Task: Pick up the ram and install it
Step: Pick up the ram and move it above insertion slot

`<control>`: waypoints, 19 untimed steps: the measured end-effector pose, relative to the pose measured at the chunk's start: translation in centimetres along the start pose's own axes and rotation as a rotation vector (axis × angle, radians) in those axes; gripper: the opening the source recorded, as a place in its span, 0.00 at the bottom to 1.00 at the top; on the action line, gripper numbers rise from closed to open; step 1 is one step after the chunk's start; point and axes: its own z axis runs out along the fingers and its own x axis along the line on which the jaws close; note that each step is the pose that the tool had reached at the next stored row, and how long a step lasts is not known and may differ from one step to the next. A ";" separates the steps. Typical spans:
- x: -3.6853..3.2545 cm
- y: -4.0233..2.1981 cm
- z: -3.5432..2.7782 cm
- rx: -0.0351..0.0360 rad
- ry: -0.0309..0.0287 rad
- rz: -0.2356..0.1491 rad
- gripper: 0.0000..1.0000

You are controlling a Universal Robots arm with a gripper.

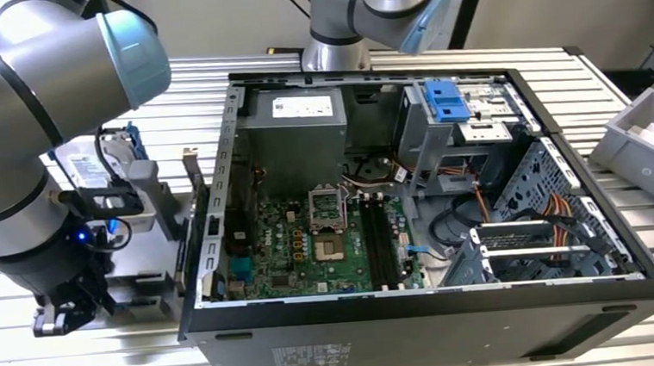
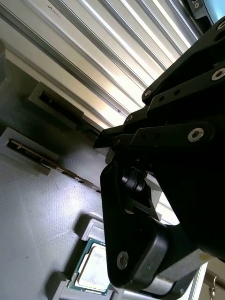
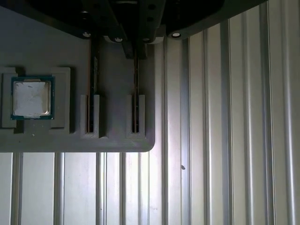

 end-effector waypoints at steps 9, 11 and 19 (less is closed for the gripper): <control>0.02 0.00 -0.22 0.0000 0.0000 0.000 0.00; 0.02 0.01 -0.38 -0.0003 0.0003 0.000 0.00; 0.03 0.02 -0.95 -0.0001 0.0001 0.000 0.00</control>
